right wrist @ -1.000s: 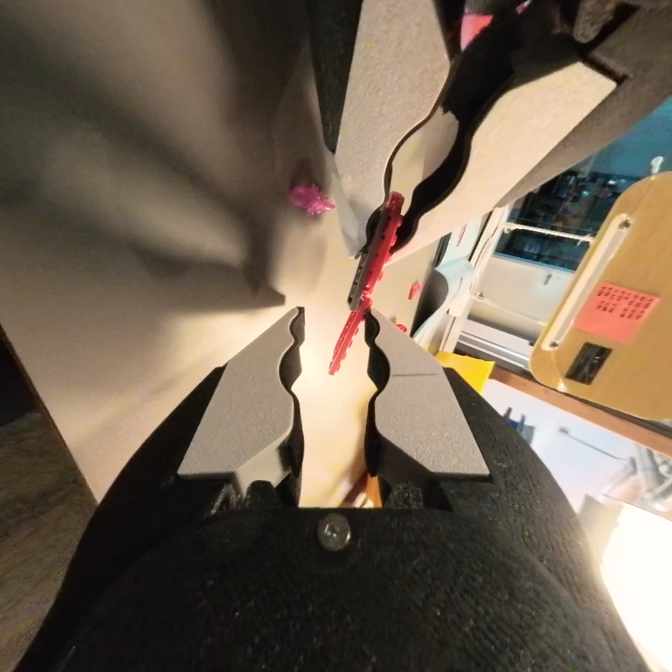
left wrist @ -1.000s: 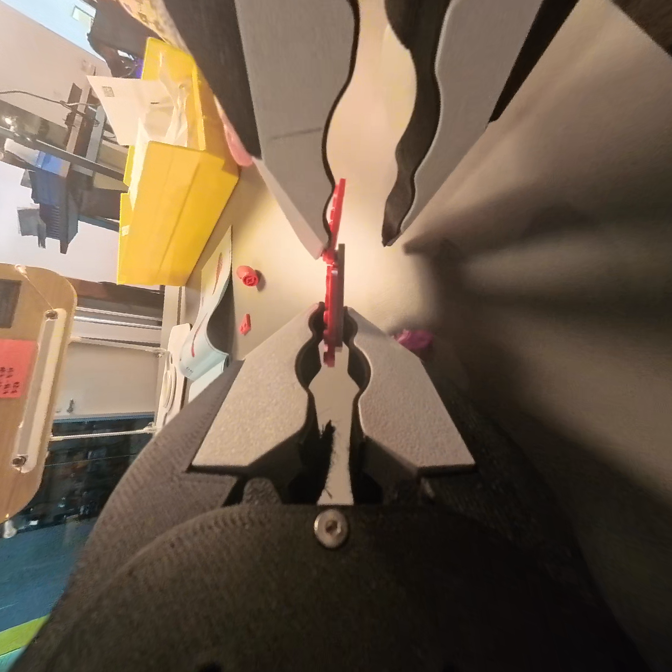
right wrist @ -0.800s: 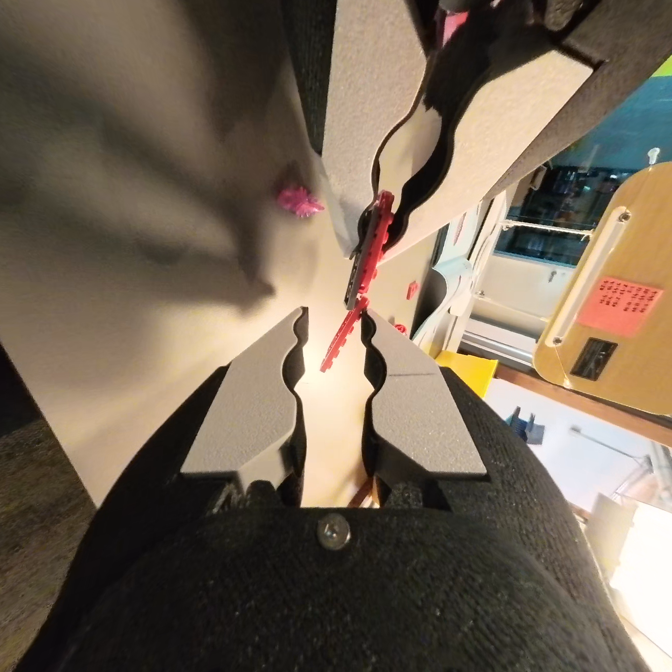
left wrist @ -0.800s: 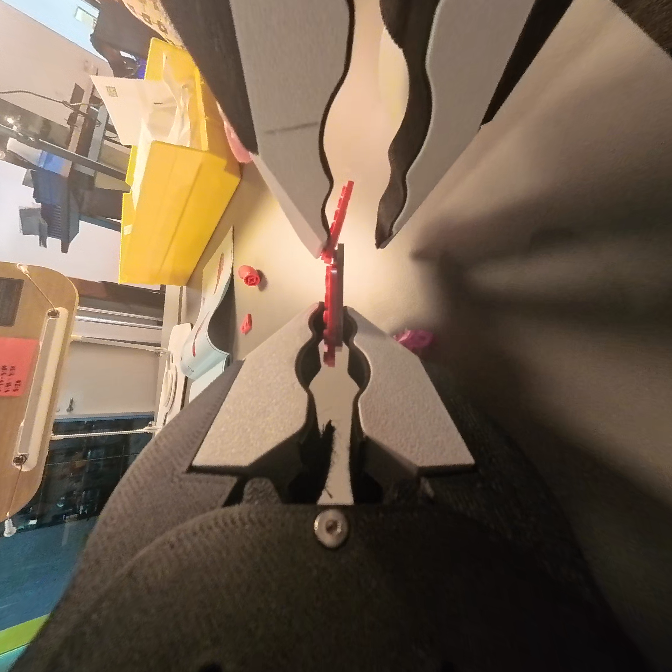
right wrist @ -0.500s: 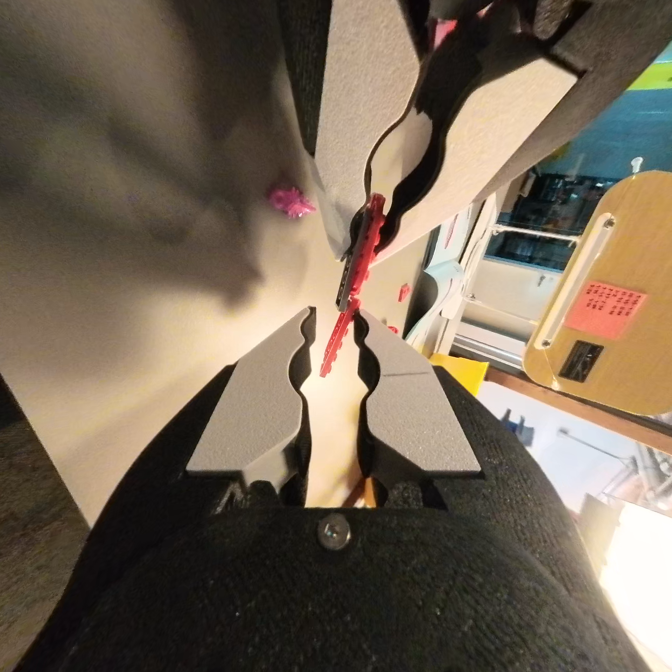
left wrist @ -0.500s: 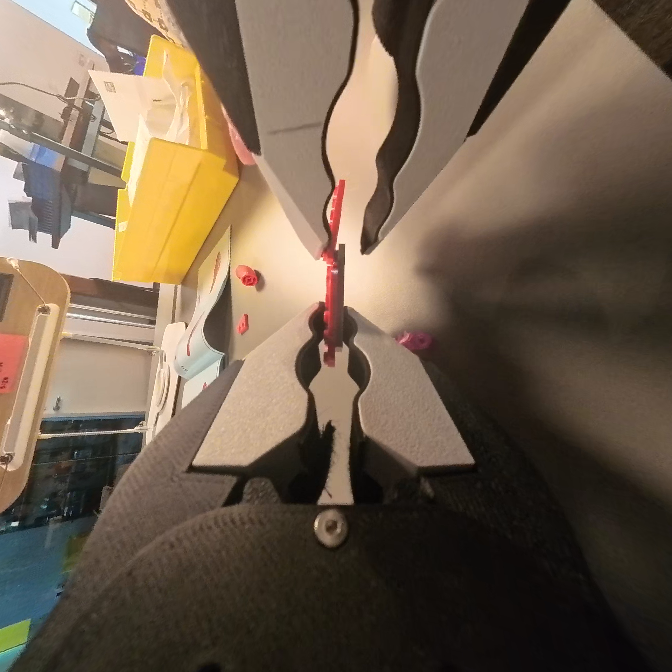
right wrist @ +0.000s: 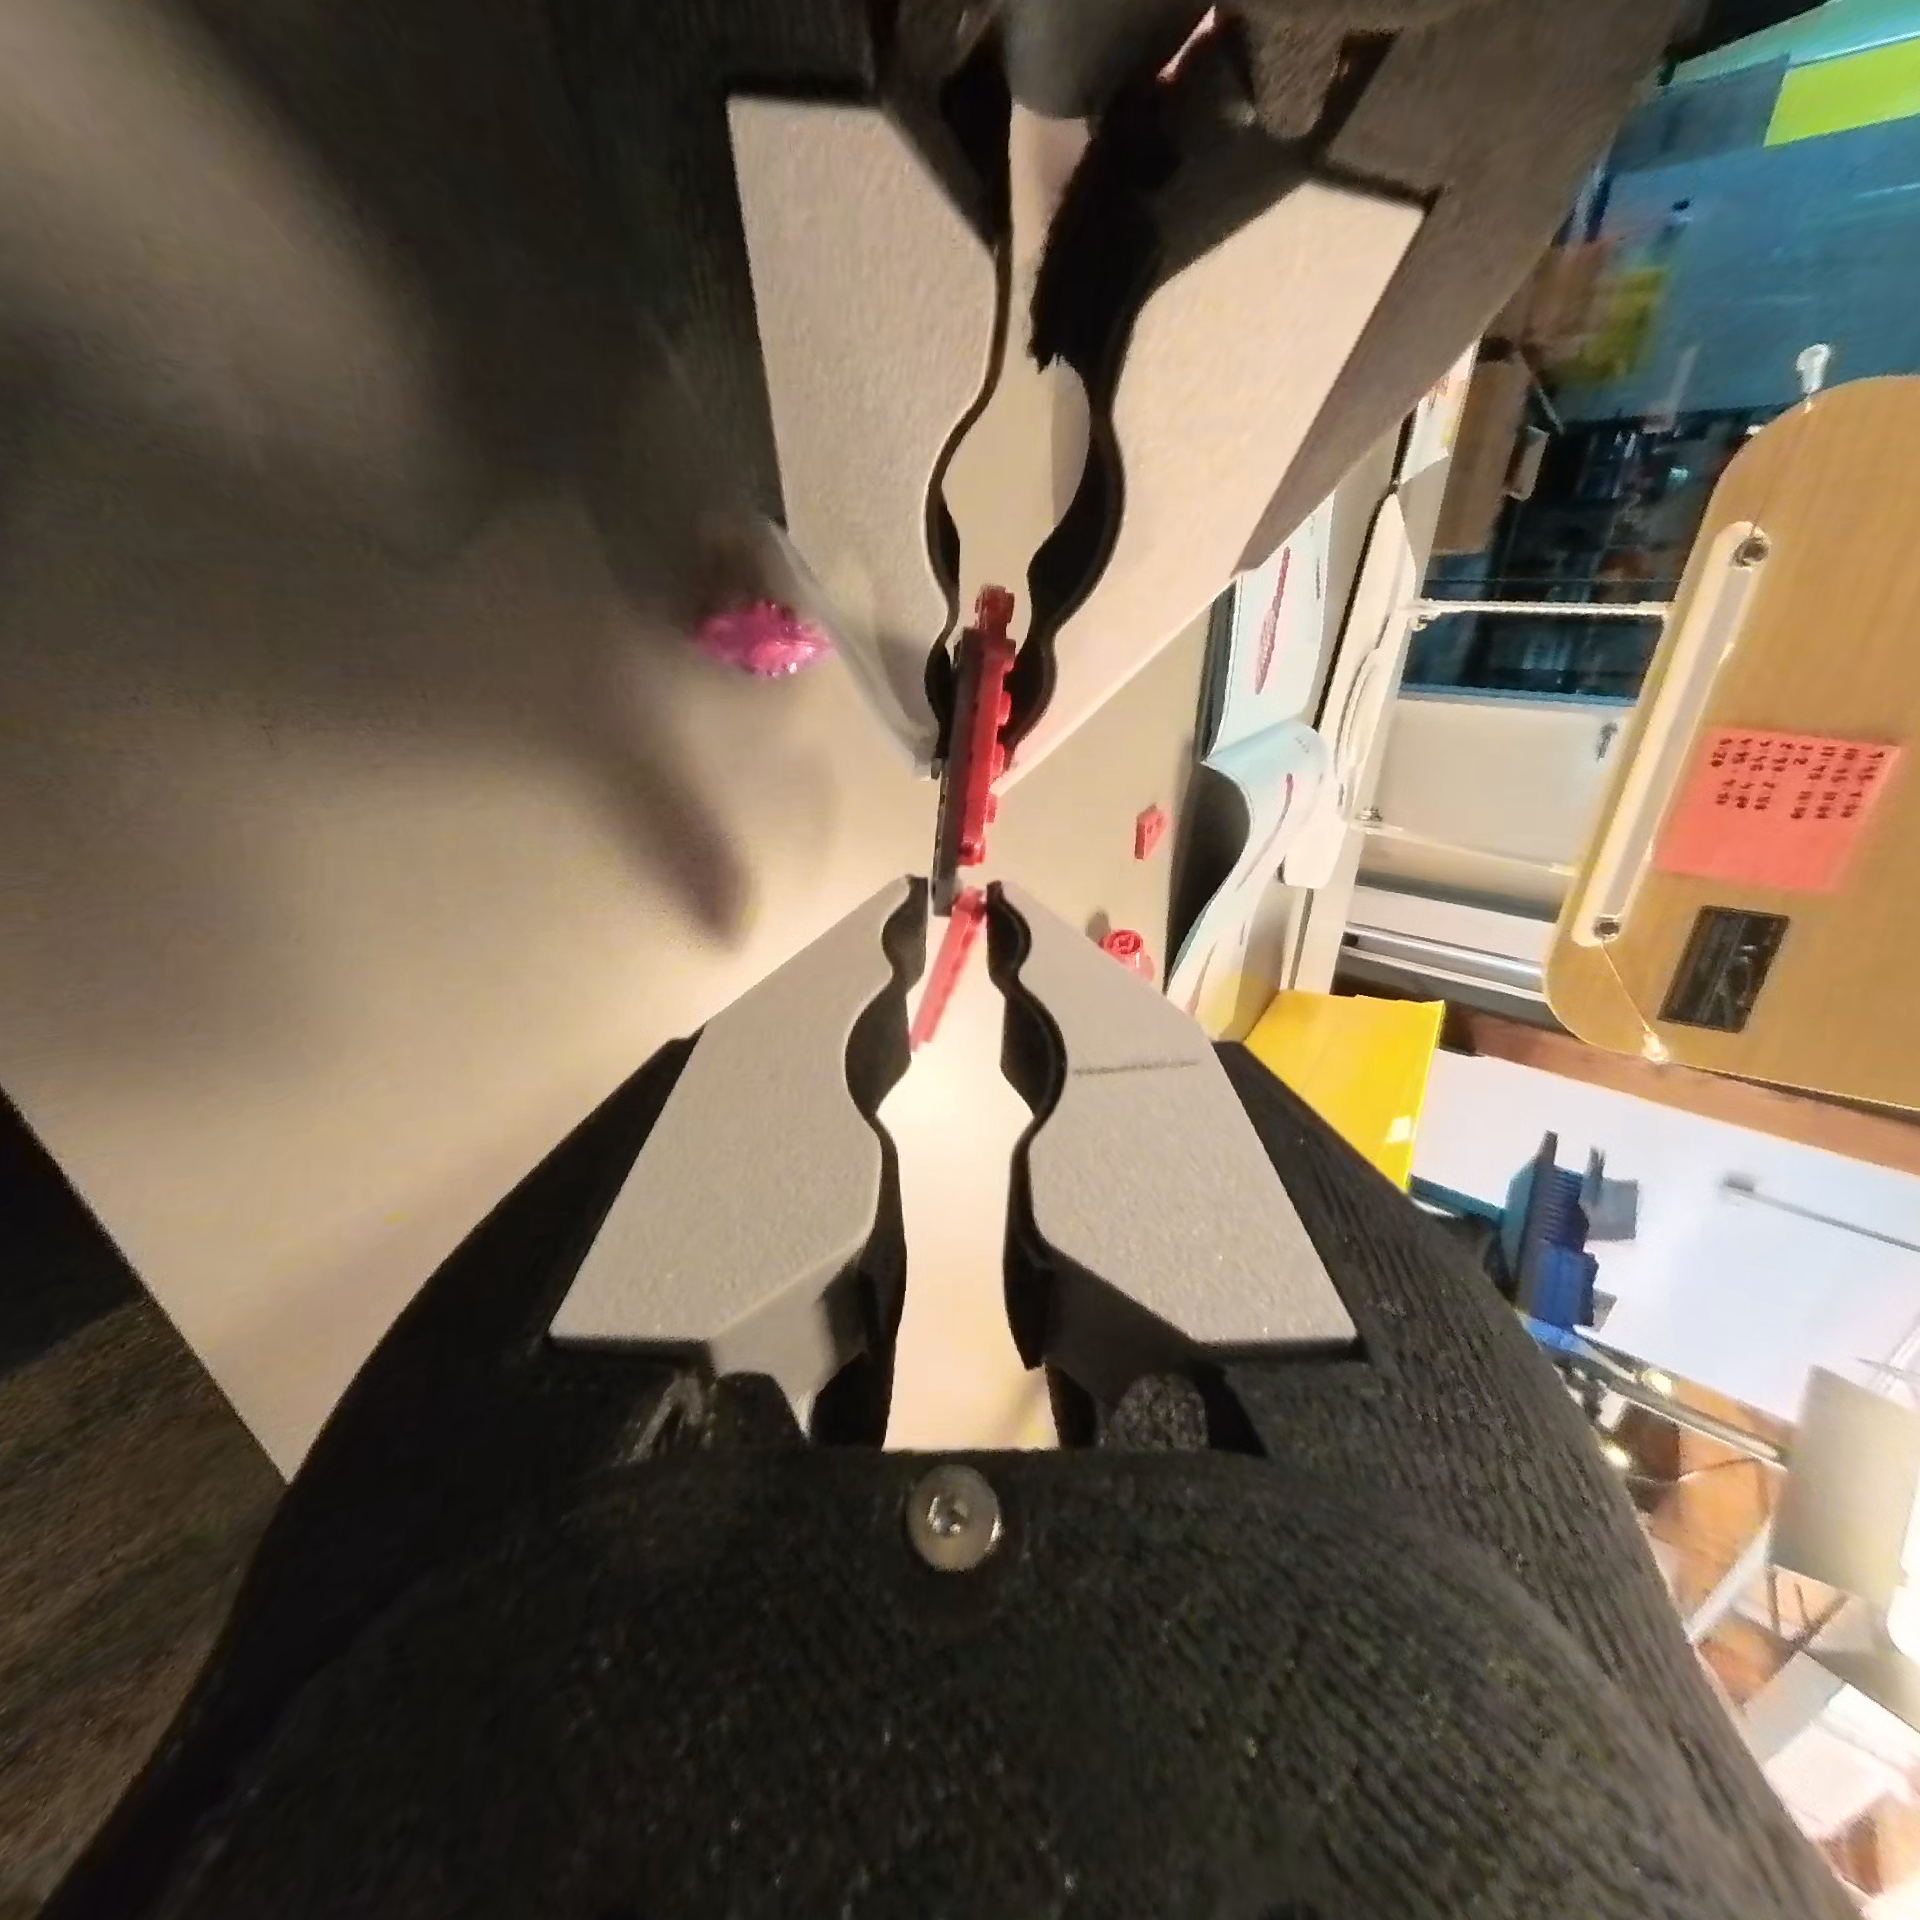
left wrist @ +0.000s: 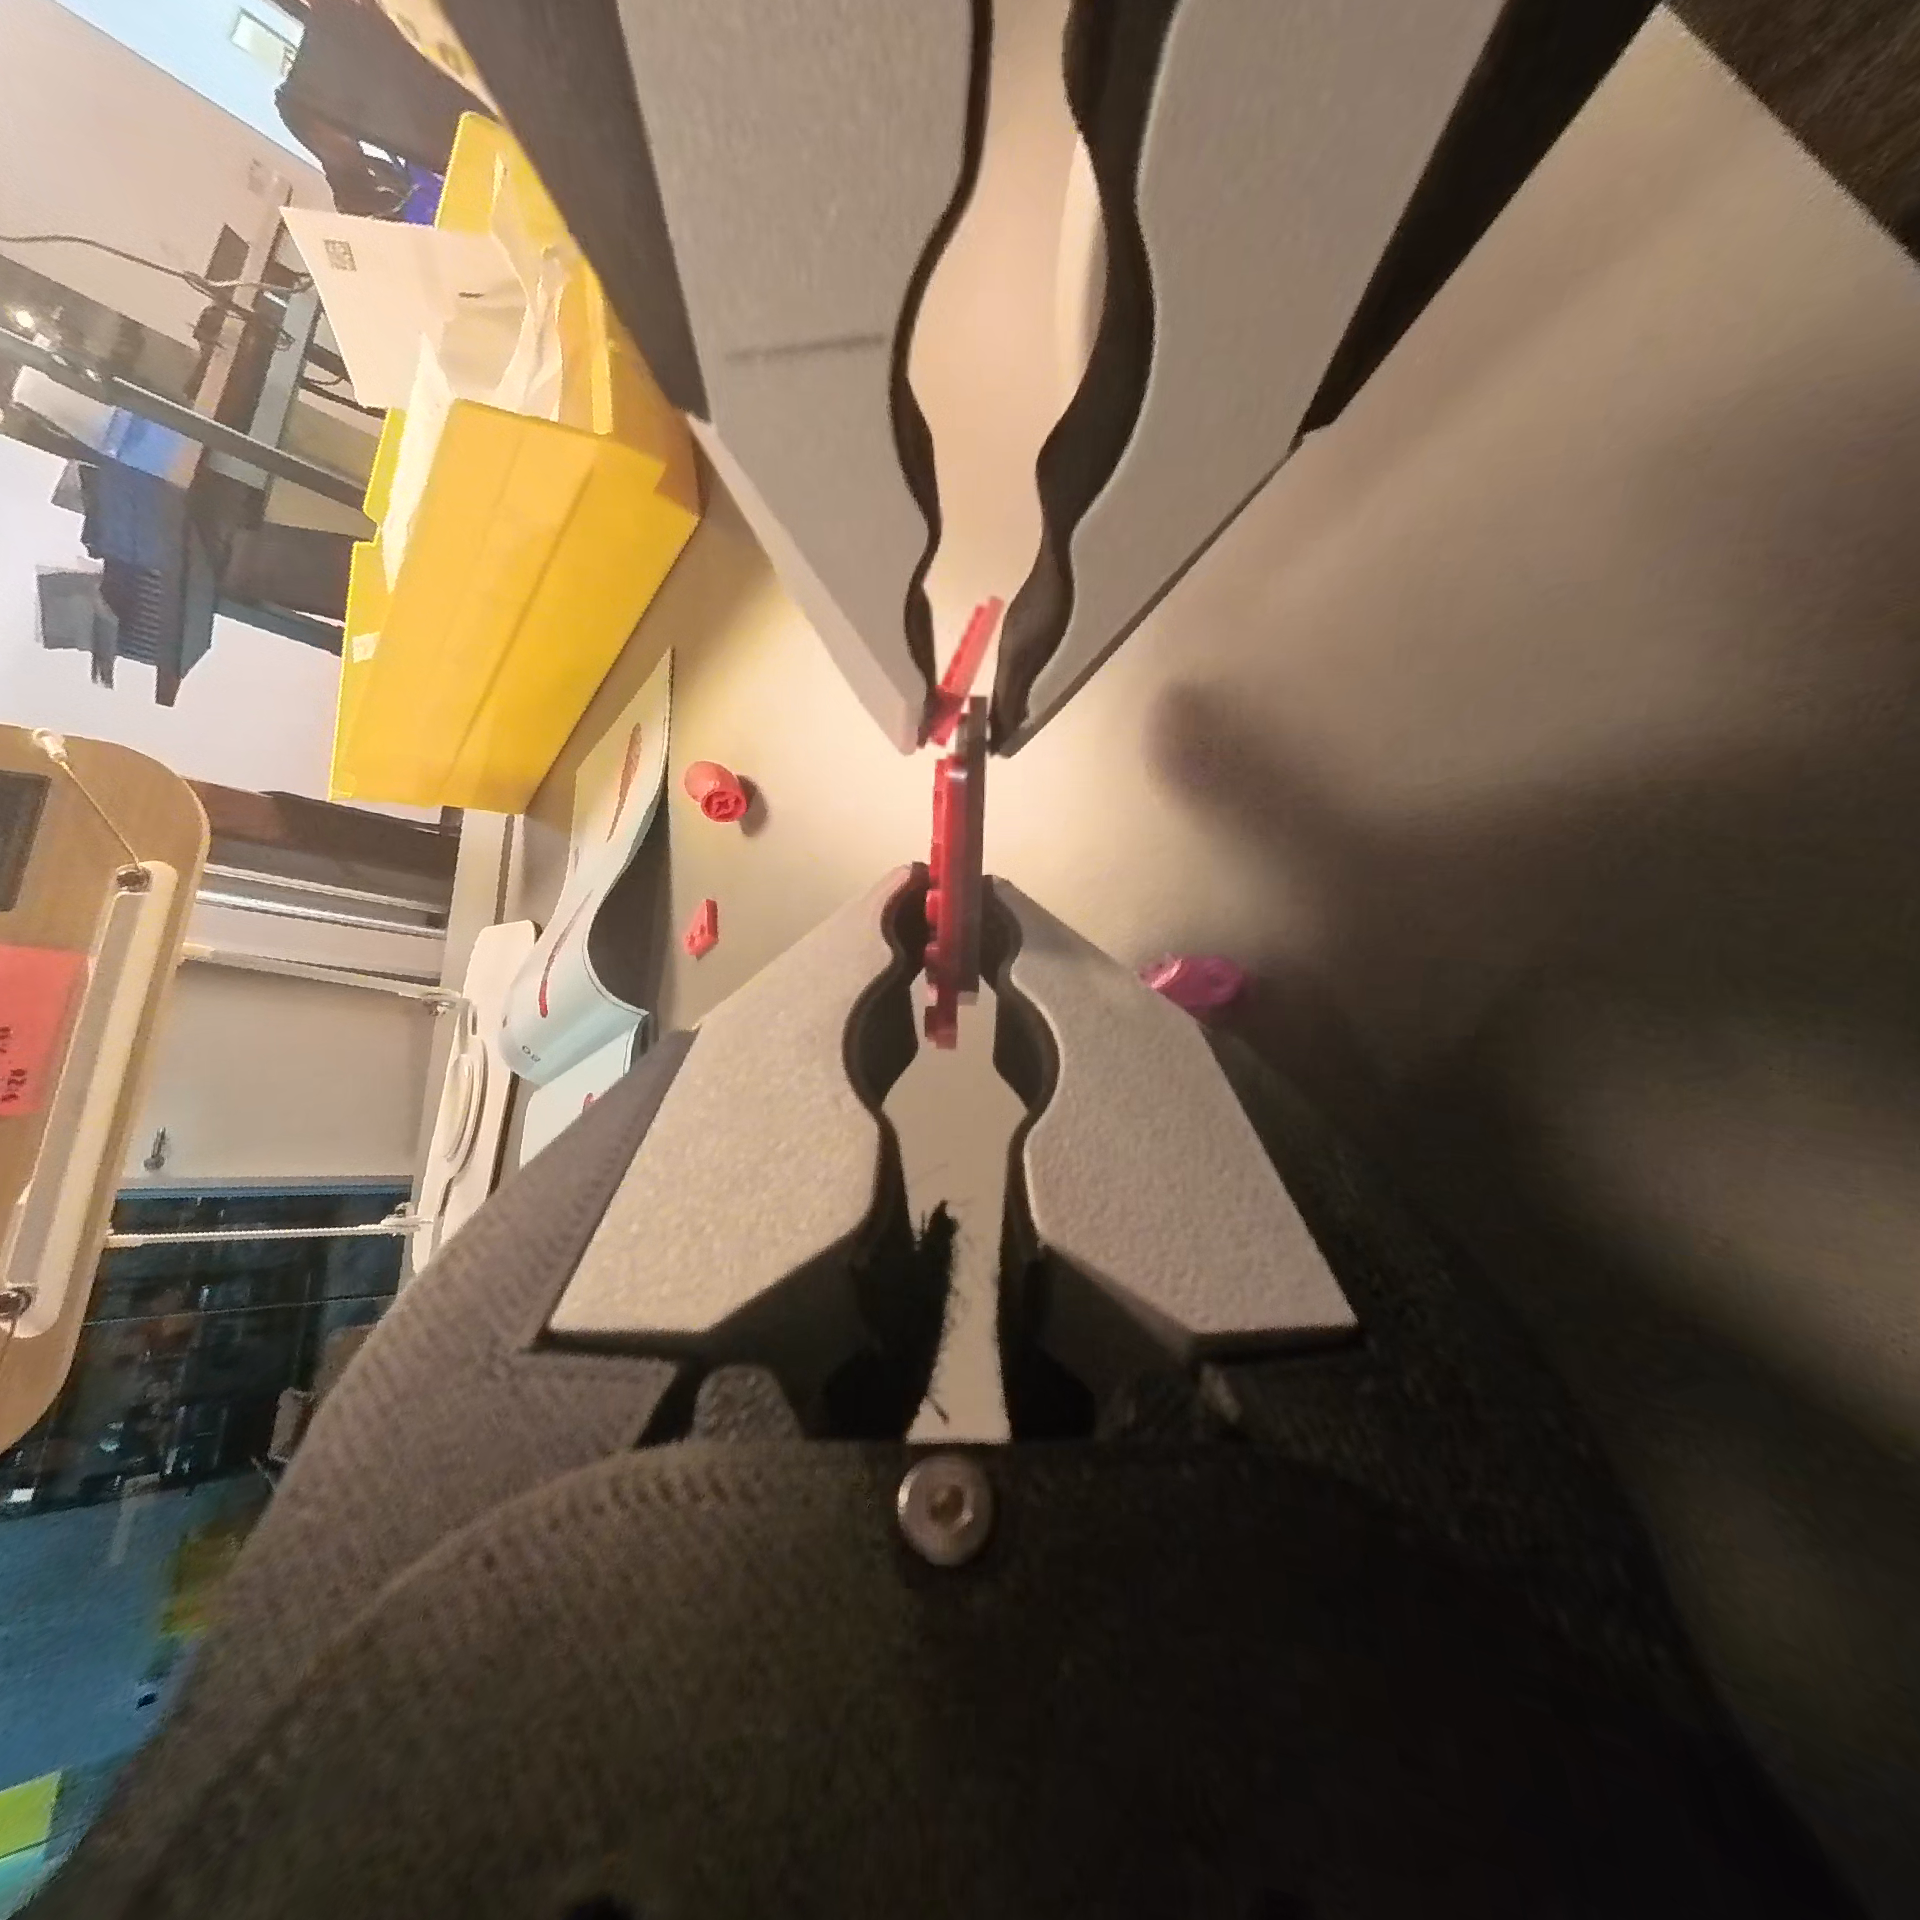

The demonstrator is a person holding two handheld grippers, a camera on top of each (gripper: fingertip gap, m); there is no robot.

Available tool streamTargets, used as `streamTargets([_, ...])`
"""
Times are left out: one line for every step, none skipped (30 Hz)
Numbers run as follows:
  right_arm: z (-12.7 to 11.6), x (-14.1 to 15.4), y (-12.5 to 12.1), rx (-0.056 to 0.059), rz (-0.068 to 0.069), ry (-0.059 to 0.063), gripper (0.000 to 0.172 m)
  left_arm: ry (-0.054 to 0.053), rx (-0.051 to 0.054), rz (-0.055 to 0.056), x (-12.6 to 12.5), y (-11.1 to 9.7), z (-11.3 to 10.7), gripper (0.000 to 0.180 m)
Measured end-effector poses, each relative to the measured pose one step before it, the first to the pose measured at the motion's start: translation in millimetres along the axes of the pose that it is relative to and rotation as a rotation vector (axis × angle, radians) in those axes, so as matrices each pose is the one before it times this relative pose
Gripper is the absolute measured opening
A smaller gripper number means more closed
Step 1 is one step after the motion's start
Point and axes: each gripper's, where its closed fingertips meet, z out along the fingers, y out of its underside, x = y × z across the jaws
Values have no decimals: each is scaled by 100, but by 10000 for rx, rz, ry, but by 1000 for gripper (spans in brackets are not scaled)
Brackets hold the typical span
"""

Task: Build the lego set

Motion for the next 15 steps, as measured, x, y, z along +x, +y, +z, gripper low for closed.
streamTargets([30, -7, 59, -13, 16, 33, 9, 30, 94, -64, 35, -178, -41, 6])
streamTargets([36, 16, 13, 10, 27, 52, 9, 8, 50, -33, 25, -122, -23, 6])
streamTargets([18, 18, -30, 20, 48, 53, 9, -15, -3, 6, -33, -1, -7, 6])
streamTargets([28, 44, -11, 1, 69, 62, 9, -8, -1, 0, -35, 44, -9, 6])
streamTargets([34, 46, -32, 5, 93, 57, 9, -5, -3, -24, -43, 29, -12, 6])
streamTargets([28, 19, -57, 20, 118, 33, 9, 22, 24, -60, -2, -25, -6, 6])
streamTargets([33, -4, -71, 25, 138, 1, 9, 41, 35, -68, 38, -36, 6, 6])
streamTargets([45, -4, -52, 18, 152, -10, 9, 18, 11, -23, 5, 1, 3, 6])
streamTargets([33, 37, -21, 16, 145, 8, 9, -42, -15, 33, -60, 27, -7, 6])
streamTargets([40, 40, -2, 21, 108, 32, 8, -41, -24, 33, -58, 33, -8, 6])
streamTargets([41, 15, -8, 16, 93, 41, 8, 3, -20, -15, -19, 32, 12, 6])
streamTargets([22, 2, 1, 0, 119, 32, 8, 21, -3, -48, 12, 29, 6, 6])
streamTargets([23, 21, 7, -9, 150, 41, 8, 14, 1, -76, -21, 11, 2, 6])
streamTargets([7, 102, -4, -12, 192, 77, 8, -23, 4, -114, -111, -6, -11, 6])
streamTargets([7, 104, -20, -10, 209, 82, 8, -4, -1, -98, -89, 2, -27, 6])
